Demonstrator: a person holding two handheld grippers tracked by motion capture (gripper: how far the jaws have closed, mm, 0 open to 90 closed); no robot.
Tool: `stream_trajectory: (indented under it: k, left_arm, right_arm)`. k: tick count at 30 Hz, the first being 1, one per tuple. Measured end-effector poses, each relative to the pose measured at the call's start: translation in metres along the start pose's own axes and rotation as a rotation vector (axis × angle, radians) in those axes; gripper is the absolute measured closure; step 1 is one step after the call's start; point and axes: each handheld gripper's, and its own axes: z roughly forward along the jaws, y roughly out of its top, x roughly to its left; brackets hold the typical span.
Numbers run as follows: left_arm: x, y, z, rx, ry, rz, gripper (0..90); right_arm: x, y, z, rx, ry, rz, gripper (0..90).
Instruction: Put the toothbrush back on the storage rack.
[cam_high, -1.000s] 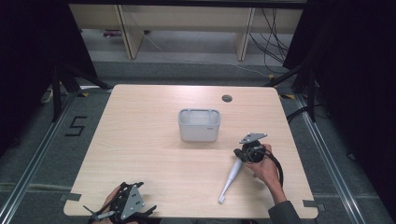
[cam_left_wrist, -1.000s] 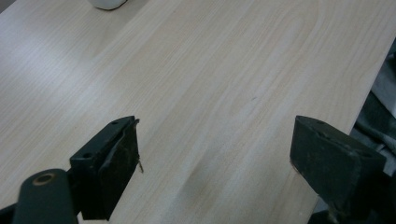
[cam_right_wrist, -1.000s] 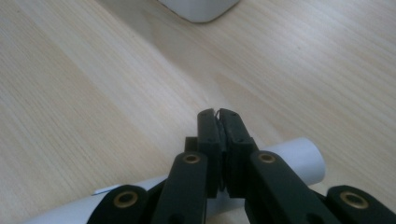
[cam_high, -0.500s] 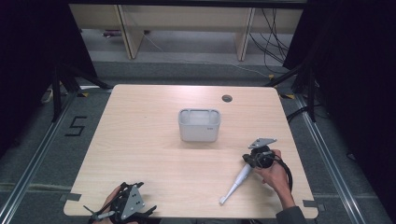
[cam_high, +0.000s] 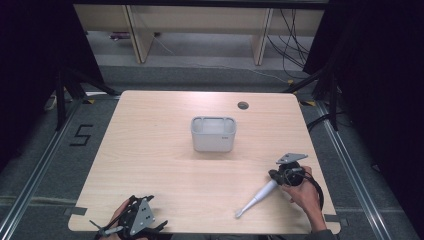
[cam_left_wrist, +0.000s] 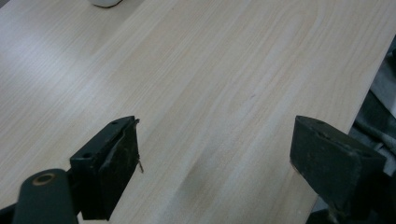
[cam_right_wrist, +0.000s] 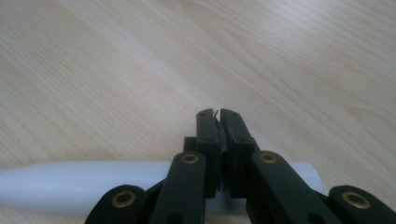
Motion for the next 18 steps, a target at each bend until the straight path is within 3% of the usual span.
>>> stream_trajectory:
  k: [2,4,5,9,10,11,14,16,18]
  left_arm:
    - [0.000,0.000,0.000,0.000,0.001,0.001,15.1]
    - [0.000,0.000,0.000,0.002,0.001,0.001,15.1]
    - [0.000,0.000,0.000,0.002,0.001,0.001,15.0]
    - [0.000,0.000,0.000,0.001,0.000,0.000,15.1]
    - [0.000,0.000,0.000,0.001,0.000,0.000,15.1]
    - [0.000,0.000,0.000,0.001,0.001,0.001,15.1]
    - [0.000,0.000,0.000,0.002,0.001,0.003,15.1]
    - [0.000,0.000,0.000,0.003,0.000,0.005,15.0]
    - [0.000,0.000,0.000,0.002,-0.005,0.003,15.0]
  right_arm:
    - [-0.001,-0.003,-0.001,-0.007,-0.004,0.011,87.0]
    - [-0.004,-0.005,-0.003,-0.026,-0.020,-0.017,87.0]
    - [-0.002,-0.007,-0.005,-0.008,-0.011,0.003,87.0]
    - [-0.006,-0.012,-0.009,-0.006,-0.031,-0.010,86.6]
    - [-0.005,-0.014,-0.011,0.002,-0.022,0.019,86.6]
    - [-0.007,-0.014,-0.013,0.000,-0.026,-0.007,86.6]
    - [-0.006,-0.018,-0.015,-0.006,-0.027,0.016,86.3]
    - [-0.007,-0.019,-0.017,-0.008,-0.028,-0.010,86.0]
    - [-0.006,-0.020,-0.019,-0.004,-0.020,-0.005,85.6]
